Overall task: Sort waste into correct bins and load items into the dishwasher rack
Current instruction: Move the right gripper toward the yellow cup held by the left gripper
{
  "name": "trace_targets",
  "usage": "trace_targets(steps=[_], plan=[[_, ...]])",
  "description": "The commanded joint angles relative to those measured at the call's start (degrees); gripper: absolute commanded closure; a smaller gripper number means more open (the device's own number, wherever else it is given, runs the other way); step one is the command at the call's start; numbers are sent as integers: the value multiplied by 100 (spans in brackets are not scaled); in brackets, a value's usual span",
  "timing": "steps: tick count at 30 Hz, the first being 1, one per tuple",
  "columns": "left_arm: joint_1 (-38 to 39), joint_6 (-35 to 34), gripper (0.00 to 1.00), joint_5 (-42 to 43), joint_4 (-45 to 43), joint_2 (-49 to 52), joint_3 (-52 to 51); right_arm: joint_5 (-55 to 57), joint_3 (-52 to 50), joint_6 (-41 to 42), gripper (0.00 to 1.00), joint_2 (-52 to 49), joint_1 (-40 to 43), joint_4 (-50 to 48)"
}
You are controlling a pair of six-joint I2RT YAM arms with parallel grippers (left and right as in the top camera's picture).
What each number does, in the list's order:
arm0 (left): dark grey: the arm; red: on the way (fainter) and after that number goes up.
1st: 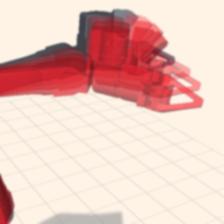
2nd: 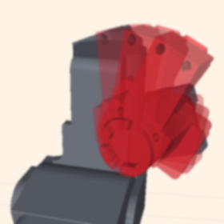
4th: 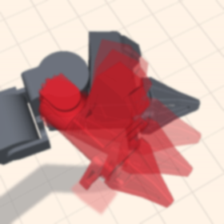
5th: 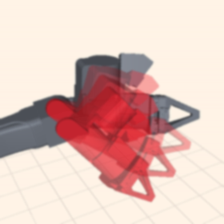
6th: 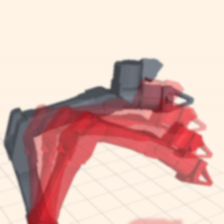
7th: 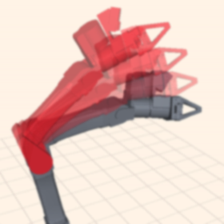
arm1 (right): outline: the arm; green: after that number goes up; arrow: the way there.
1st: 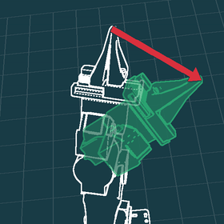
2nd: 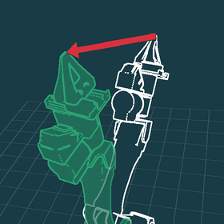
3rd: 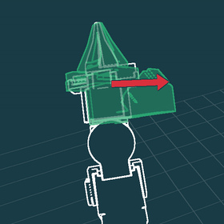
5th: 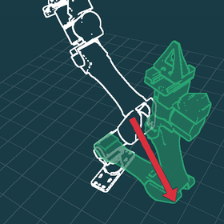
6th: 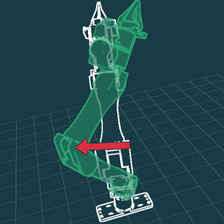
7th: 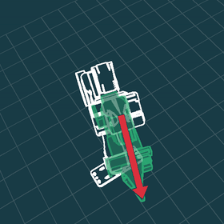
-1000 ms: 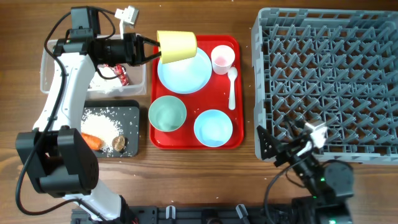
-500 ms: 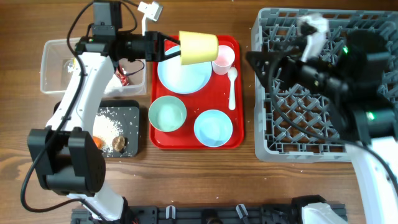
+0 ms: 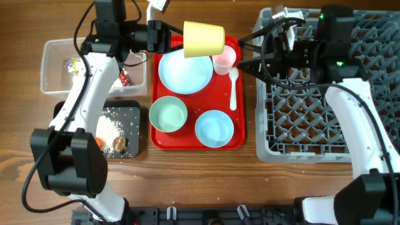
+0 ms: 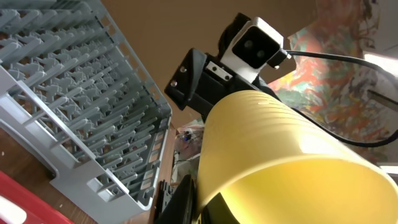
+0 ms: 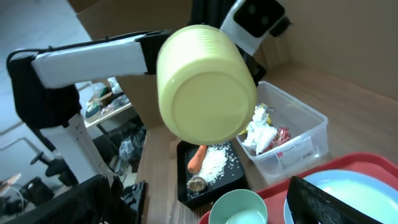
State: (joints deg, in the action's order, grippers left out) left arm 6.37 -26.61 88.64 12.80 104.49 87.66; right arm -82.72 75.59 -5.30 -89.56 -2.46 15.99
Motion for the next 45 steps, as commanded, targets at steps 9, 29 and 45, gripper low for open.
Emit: trace_targets(steps=[9,29,45], plan=[[284,-83,96,131,-24,55,70,103,90,-223,13,-63,-199,-544],[564,-63,96,-22,-17,55,68,81,90,531,14,-66,-442,-1475],[564,-17,96,-22,-17,55,68,216,90,531,37,-101,-616,-1576]])
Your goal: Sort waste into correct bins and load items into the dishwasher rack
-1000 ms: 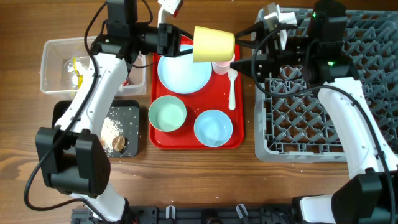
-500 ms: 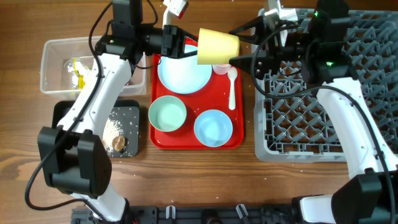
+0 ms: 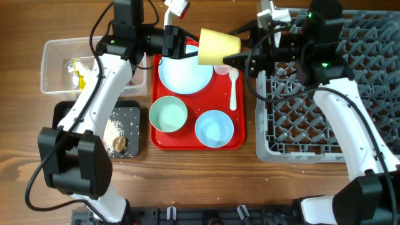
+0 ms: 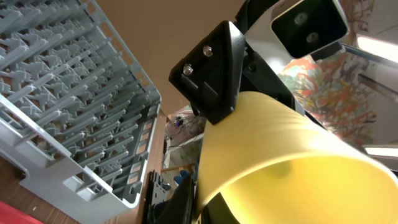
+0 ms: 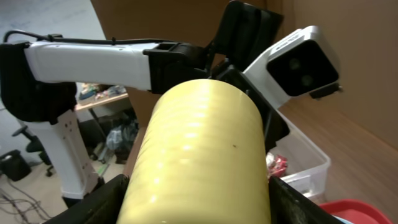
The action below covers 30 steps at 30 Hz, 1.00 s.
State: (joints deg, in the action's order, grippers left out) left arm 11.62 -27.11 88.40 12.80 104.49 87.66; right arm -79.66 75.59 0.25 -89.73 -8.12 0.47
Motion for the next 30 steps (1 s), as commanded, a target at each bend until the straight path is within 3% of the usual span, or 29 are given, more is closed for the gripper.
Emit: trace_targets(steps=[1,3,8,16,26,28,30], plan=[[39,33,96,2,-17,55,68,-92,90,-22,39,-83,-50,-24],[39,33,96,2,-17,55,68,-90,90,-24,45,-83,-50,-26],[61,92,96,2,-13,55,68,-92,90,-9,46,-83,-59,-42],[103,116,96,0,-13,55,68,-90,90,-22,40,-83,-179,-44],[103,118,96,-87,-15,55,68,-94,90,-7,22,-83,-179,-22],[103,118,96,-87,-15,55,68,-94,90,-7,22,-83,-179,-22],[103,118,96,-87,-15,55,68,-94,90,-9,30,-83,-179,-22]])
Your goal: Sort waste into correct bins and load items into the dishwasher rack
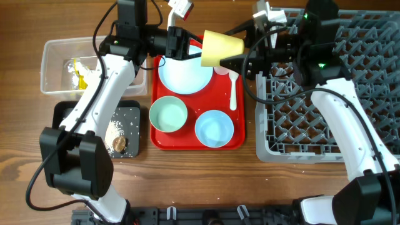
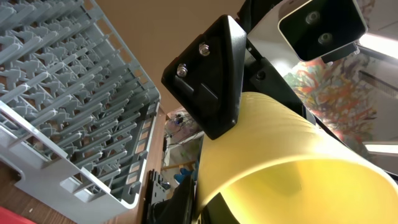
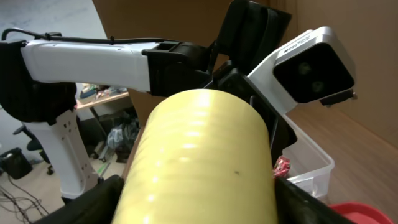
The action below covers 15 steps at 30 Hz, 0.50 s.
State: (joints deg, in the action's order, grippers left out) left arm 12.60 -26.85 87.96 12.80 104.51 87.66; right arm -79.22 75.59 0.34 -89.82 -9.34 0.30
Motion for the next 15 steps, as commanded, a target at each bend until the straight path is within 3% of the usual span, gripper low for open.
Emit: trace_targets(steps=[1,5,8,15], plan=[[4,92,96,-44,-15,52,68,-136,90,-20,36,-74,-57,-7],[4,96,96,-44,28,52,68,-140,90,0,50,-72,-55,-155],[4,114,96,-46,68,52,42,-140,90,588,53,-72,-57,-675],[4,116,92,-63,157,52,31,-162,92,949,56,-72,-55,-1078]])
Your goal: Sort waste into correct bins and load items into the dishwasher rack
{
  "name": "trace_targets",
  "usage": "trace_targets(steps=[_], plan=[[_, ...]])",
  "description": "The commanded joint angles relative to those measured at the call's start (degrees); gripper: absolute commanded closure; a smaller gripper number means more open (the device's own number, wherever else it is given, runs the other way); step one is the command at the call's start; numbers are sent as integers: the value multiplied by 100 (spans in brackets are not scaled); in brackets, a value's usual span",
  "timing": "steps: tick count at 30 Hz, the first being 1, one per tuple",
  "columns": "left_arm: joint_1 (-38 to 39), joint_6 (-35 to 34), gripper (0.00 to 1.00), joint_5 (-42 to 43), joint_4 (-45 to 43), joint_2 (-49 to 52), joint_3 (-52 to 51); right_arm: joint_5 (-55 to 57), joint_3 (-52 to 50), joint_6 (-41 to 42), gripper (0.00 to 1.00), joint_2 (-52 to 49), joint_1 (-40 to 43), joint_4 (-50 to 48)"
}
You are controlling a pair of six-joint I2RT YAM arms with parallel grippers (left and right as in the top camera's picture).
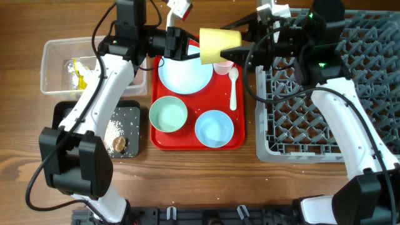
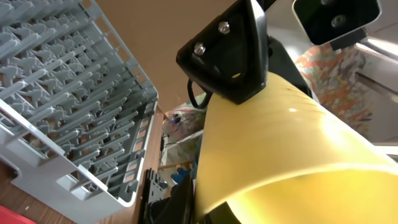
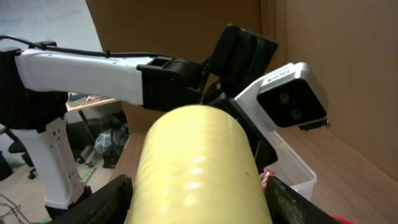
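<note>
A yellow cup [image 1: 219, 45] hangs on its side in the air over the back edge of the red tray [image 1: 236, 141]. My left gripper [image 1: 187, 45] is shut on its rim, with one finger inside the cup [image 2: 280, 143]. From the right, my right gripper [image 1: 241, 47] has its fingers against both sides of the cup's body [image 3: 202, 168], near the closed bottom. The grey dishwasher rack [image 1: 312, 125] lies to the right.
On the tray lie a light blue plate [image 1: 185, 75], a green bowl [image 1: 169, 114], a blue bowl [image 1: 214, 128], a pink cup [image 1: 223, 65] and a white spoon [image 1: 233, 87]. A clear bin [image 1: 62, 62] with scraps and a black tray [image 1: 122, 134] sit at the left.
The cup was tilted with its bottom slightly down; now it lies level and a little farther back. My right gripper's fingers sit tighter against its sides. The left grip is unchanged.
My left gripper held the yellow cup by its rim over the tray's back left, the right gripper open and apart from it. Then the cup was farther right with the right fingers either side of it. Now both grippers have it.
</note>
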State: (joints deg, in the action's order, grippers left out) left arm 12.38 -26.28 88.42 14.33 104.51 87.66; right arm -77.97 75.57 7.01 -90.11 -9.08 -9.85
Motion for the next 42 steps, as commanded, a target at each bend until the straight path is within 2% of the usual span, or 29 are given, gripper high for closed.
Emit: trace_targets(steps=[1,2,6,7,8,14,17,20,24,27,29,34,37,42], plan=[[13,57,87,-153,4,52,31,-282,92,389,57,-44,-81,-118],[-24,55,83,-223,4,52,31,-282,94,503,58,-44,-81,-188],[-101,52,84,-278,4,52,31,-304,94,820,60,-44,-81,-428],[-98,52,90,-280,4,52,31,-304,94,817,58,-44,-81,-426],[-98,52,96,-280,4,52,31,-302,92,815,48,-44,-79,-426],[-284,57,96,-385,-13,52,31,-304,92,798,44,-44,39,269],[-350,66,96,-1123,348,52,31,-269,92,778,44,-44,136,944],[-334,450,96,-1912,887,52,31,-74,92,584,44,-44,282,1648],[-197,1008,96,-4026,2170,52,33,1108,92,-164,43,-44,352,3178],[-116,1110,96,-4924,2662,52,33,2229,92,-1064,42,-44,348,4365],[-81,1113,96,-5217,2828,52,33,2863,92,-1810,42,-44,341,5300],[-81,1106,96,-5711,2883,52,33,3397,26,-2750,42,-44,35,6618],[-81,1108,93,-5755,2931,52,31,3473,-188,-2949,41,-44,-341,6798],[-81,1113,90,-5858,3036,52,31,4369,-844,-2879,37,-46,-992,6323]])
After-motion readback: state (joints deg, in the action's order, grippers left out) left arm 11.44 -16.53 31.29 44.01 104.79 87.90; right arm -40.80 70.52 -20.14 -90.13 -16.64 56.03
